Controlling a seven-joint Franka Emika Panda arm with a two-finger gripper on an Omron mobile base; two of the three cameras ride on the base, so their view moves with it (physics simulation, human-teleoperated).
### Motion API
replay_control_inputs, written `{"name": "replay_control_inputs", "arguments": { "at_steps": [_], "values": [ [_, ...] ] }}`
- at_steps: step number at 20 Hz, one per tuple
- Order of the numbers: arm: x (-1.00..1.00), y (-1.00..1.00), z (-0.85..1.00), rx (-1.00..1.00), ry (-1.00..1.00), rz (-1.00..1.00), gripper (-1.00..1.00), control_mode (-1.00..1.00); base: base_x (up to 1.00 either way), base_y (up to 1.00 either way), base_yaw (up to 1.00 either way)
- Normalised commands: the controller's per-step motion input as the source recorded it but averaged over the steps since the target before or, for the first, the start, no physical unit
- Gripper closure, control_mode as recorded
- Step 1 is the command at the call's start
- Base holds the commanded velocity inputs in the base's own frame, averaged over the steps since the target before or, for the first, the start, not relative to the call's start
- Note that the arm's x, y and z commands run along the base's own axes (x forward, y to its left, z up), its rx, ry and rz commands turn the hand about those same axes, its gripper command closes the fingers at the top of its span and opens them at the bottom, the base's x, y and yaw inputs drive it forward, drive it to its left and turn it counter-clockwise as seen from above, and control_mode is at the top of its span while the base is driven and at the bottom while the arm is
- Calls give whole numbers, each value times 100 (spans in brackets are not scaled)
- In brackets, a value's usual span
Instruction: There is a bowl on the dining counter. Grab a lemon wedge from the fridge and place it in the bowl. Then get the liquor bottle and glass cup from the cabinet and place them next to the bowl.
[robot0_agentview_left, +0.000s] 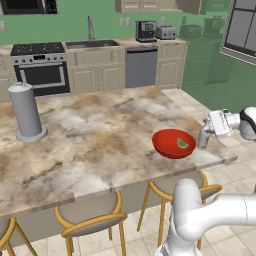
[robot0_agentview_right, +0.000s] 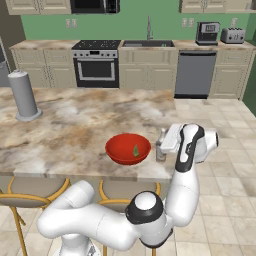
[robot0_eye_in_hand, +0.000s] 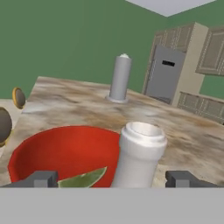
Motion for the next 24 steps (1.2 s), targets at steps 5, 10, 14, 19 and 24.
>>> {"name": "replay_control_inputs", "arguments": {
  "at_steps": [5,10,14,19,24],
  "values": [
    [0,0,21,0,1,-1,-100,-100,0,0,0],
    [0,0,22,0,0,-2,-100,-100,0,0,0],
    [-2,0,33,0,0,-2,-100,-100,0,0,0],
    [-13,0,50,0,-8,0,-100,-100,0,0,0],
    [-23,4,48,0,-10,0,-100,-100,0,0,0]
  ]
}}
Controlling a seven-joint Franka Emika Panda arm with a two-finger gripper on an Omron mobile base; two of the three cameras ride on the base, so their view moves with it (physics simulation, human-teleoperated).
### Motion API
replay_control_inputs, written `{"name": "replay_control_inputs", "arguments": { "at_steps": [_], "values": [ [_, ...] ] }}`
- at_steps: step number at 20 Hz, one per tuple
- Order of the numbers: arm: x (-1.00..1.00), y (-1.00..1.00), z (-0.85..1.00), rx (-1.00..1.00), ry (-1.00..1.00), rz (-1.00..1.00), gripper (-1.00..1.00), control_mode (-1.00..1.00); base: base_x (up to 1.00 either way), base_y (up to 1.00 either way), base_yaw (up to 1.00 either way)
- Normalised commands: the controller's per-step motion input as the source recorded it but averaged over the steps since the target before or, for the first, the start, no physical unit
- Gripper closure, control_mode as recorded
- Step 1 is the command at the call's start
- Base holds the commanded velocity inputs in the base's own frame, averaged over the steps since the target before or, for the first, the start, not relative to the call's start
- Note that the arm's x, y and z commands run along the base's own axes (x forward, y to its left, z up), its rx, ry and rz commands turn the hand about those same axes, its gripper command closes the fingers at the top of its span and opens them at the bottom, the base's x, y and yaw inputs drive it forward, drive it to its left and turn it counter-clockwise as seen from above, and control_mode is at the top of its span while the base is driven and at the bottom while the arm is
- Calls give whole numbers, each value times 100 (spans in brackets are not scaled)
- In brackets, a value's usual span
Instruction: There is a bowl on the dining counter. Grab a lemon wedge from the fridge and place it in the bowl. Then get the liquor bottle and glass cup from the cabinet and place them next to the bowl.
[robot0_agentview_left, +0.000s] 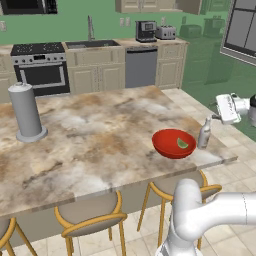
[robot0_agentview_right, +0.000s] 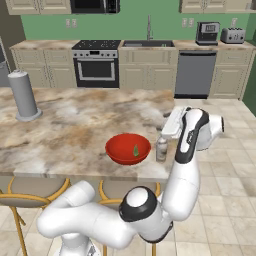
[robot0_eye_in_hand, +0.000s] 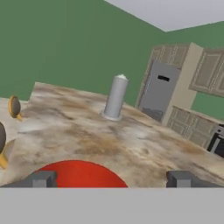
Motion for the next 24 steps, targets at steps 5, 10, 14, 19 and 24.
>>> {"name": "replay_control_inputs", "arguments": {
  "at_steps": [5,10,14,19,24],
  "values": [
    [-60,16,12,0,-8,0,-100,-100,0,0,0],
    [-87,40,0,0,-5,0,-100,-100,0,0,0],
    [-91,51,0,0,-3,0,-100,-100,0,0,0],
    [-78,47,13,0,-9,-7,-100,-100,0,0,0],
    [-58,55,15,0,-1,-18,-100,-100,0,0,0]
  ]
}}
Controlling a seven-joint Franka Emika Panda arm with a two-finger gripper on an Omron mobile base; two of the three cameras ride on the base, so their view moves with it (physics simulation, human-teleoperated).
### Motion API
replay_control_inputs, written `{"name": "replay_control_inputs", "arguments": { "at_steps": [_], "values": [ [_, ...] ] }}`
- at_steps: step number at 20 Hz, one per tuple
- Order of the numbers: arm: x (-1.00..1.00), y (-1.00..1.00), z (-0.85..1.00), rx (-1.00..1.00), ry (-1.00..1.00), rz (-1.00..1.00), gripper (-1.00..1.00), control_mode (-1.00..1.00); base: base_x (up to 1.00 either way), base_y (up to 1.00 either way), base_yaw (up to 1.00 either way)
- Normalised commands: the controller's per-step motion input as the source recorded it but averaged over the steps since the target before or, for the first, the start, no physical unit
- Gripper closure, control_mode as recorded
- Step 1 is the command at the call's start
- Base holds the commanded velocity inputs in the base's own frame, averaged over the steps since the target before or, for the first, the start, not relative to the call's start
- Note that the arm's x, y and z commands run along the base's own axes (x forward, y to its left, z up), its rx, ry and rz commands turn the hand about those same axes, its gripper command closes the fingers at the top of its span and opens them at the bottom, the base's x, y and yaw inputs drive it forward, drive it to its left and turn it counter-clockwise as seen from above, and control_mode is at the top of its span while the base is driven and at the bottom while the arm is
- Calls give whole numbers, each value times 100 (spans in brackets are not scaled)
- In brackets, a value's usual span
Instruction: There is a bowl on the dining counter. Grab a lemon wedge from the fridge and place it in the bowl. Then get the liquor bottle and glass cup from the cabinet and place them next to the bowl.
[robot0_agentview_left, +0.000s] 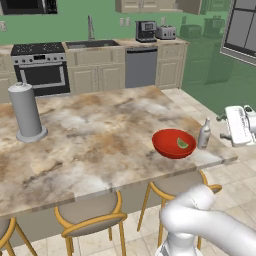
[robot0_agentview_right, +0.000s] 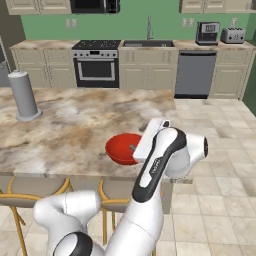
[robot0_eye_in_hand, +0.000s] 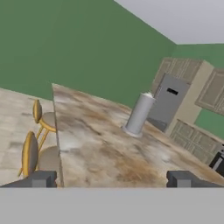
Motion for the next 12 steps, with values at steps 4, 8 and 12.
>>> {"name": "replay_control_inputs", "arguments": {
  "at_steps": [4,8,12],
  "values": [
    [-25,91,20,-3,0,-34,-100,-100,0,0,0],
    [-6,100,12,-6,0,-42,-100,-100,0,0,0],
    [-5,99,5,-4,0,-46,-100,-100,0,0,0]
  ]
}}
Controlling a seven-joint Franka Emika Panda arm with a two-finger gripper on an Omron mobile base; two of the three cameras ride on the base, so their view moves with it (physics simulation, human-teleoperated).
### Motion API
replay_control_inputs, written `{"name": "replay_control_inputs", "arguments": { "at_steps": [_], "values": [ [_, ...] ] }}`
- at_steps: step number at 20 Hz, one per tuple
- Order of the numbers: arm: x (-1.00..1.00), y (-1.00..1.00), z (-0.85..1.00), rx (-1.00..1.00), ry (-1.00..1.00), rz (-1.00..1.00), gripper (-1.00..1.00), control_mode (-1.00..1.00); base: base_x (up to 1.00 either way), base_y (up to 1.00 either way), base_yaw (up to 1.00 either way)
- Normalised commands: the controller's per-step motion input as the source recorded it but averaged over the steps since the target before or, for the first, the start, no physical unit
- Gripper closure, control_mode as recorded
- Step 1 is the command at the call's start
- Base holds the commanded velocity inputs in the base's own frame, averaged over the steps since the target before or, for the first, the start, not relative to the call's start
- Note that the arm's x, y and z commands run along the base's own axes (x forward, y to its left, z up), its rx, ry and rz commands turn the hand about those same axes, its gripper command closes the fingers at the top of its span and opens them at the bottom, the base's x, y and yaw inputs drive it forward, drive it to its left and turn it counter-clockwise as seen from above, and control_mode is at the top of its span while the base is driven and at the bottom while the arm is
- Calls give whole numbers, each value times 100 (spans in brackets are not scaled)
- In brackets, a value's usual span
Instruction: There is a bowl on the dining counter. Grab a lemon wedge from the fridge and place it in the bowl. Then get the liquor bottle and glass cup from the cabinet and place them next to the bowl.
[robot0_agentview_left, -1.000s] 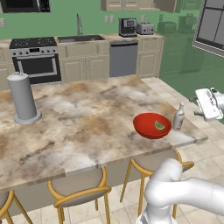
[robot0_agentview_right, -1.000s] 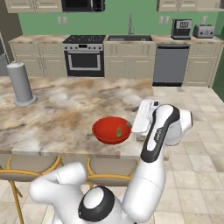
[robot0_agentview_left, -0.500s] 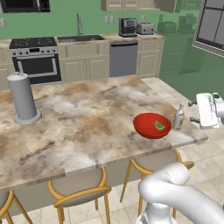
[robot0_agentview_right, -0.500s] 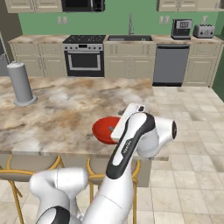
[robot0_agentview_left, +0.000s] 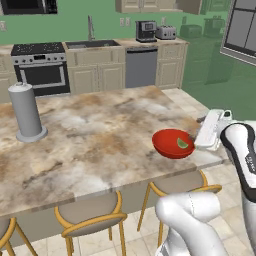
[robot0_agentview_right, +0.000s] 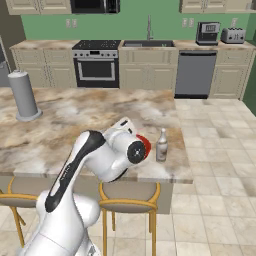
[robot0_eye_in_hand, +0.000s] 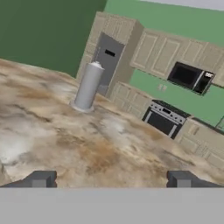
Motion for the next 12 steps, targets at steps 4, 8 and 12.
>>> {"name": "replay_control_inputs", "arguments": {
  "at_steps": [4,8,12],
  "values": [
    [-8,91,4,-3,1,-49,-100,-100,0,0,0],
    [-13,65,5,0,8,-51,-100,-100,0,0,0],
    [-15,12,12,0,22,-48,-100,-100,0,0,0]
  ]
}}
